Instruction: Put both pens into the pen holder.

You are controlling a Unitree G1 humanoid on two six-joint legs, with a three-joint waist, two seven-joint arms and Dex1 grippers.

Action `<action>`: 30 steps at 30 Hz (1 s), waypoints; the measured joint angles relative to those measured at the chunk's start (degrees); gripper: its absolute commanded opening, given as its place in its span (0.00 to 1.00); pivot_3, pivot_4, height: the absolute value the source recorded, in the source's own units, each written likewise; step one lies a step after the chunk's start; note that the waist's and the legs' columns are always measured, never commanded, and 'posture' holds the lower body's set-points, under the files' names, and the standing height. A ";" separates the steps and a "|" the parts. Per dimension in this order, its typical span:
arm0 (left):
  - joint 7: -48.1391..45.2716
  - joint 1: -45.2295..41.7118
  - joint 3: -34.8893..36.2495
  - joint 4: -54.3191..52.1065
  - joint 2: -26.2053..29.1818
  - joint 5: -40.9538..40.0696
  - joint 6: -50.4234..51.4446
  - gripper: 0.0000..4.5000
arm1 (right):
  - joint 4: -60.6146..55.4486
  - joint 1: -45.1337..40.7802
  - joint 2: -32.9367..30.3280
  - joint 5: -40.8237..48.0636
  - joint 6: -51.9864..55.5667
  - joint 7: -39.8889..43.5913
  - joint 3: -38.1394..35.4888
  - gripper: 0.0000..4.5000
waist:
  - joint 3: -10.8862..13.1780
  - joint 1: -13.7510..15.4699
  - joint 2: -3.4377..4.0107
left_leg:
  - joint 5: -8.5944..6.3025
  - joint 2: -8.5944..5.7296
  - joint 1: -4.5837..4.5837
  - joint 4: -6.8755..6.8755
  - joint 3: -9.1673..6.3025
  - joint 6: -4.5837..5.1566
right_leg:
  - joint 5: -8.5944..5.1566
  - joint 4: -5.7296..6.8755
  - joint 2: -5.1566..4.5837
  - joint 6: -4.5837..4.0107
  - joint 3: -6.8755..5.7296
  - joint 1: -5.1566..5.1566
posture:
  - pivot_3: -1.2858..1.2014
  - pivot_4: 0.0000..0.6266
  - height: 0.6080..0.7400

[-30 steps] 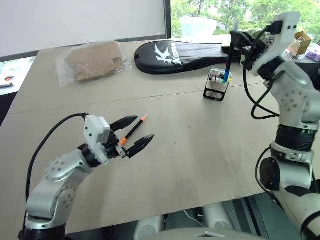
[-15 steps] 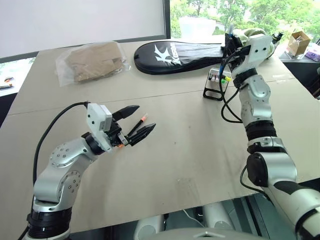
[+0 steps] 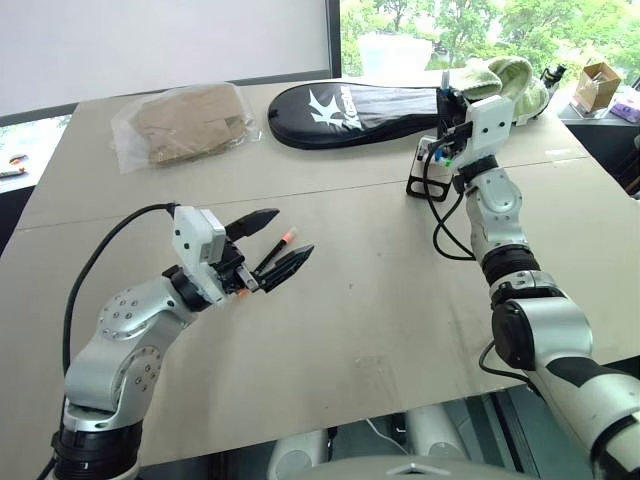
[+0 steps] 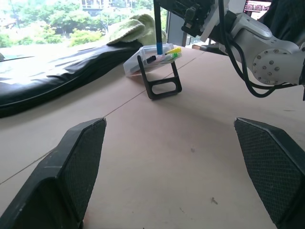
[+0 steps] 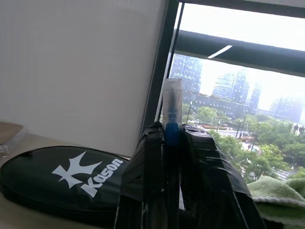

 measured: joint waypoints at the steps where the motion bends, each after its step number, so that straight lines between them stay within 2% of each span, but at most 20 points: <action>1: 0.04 0.00 0.00 0.00 0.00 0.00 0.00 1.00 | 0.09 0.47 -0.07 -0.67 -1.14 -0.56 0.42 0.21 | 0.00 0.01 0.00 | 0.00 0.00 0.00 0.00 0.00 0.00 | 0.00 0.00 0.00 0.00 0.00 0.00 | 0.52 0.24 1.00; 2: 0.06 0.00 0.00 0.00 0.00 0.00 0.00 1.00 | 0.22 0.93 -0.07 -1.21 -1.93 -0.82 0.60 0.29 | 0.00 0.02 0.00 | 0.00 0.00 0.00 0.00 0.00 0.00 | 0.00 0.00 0.00 0.00 0.00 0.00 | 0.52 0.24 1.00; 7: 0.07 -0.03 0.00 0.00 0.02 -0.03 0.12 1.00 | -0.42 3.47 -0.05 -1.49 -3.93 -1.28 0.98 0.83 | 0.00 0.01 0.00 | 0.01 -0.01 0.00 0.00 0.01 -0.01 | 0.00 0.00 0.00 0.00 0.02 0.00 | 0.52 0.24 1.00; 9: 0.07 -0.04 0.00 0.00 0.06 -0.08 0.41 1.00 | -2.05 4.38 -0.02 -1.49 -4.08 -1.34 1.15 0.98 | 0.00 0.01 0.00 | 0.01 -0.01 0.01 0.01 0.00 -0.01 | 0.00 0.02 0.00 0.00 0.02 0.00 | 0.52 0.24 1.00; 13: 0.10 -0.23 -0.03 0.05 0.67 0.16 1.43 1.00 | -12.87 9.65 0.69 -1.03 -2.06 -1.78 1.61 0.98 | -0.01 0.05 -0.01 | 0.01 0.01 0.03 0.01 -0.05 -0.02 | 0.00 0.07 0.01 0.00 -0.01 0.01 | 0.52 0.24 1.00; 20: -0.11 -1.93 -0.23 1.74 1.37 1.30 2.48 1.00 | -35.39 21.55 0.93 1.46 13.61 -1.77 2.96 0.98 | -0.03 0.21 -0.01 | 0.01 -0.01 0.04 0.10 -0.04 -0.01 | 0.00 0.11 0.01 0.00 0.01 0.03 | 0.52 0.24 1.00; 30: -1.56 -3.09 -2.18 4.56 2.00 2.53 2.63 1.00 | -45.86 25.88 -2.07 5.02 26.78 2.94 3.97 0.98 | -0.04 0.20 -0.03 | -0.09 0.00 0.06 0.22 -0.01 0.16 | 0.00 0.13 0.08 0.01 0.03 0.06 | 0.52 0.24 1.00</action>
